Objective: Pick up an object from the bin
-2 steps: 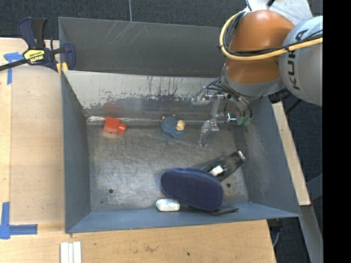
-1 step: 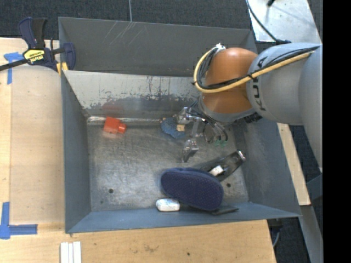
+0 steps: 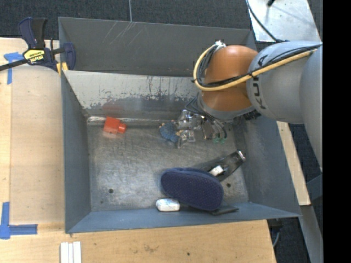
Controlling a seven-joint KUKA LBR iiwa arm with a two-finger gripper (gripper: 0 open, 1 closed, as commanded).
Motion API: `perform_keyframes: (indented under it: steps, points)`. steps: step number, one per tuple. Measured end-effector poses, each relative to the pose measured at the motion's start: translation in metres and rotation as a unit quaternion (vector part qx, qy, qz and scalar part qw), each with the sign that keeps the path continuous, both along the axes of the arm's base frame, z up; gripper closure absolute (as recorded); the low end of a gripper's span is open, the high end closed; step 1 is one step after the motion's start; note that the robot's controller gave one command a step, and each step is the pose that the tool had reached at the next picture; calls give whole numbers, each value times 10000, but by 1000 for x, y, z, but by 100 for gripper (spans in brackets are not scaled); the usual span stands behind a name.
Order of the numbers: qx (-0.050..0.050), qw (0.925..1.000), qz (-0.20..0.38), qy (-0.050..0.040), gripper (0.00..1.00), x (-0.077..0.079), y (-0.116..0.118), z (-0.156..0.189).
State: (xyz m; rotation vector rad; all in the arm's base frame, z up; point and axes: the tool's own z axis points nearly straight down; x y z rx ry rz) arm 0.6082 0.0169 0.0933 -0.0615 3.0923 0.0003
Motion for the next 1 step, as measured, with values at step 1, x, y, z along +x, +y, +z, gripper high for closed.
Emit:
perform_keyframes:
  steps: [1]
  points:
    - [-39, 9951, 969, 174, 100, -11, -17, 176]
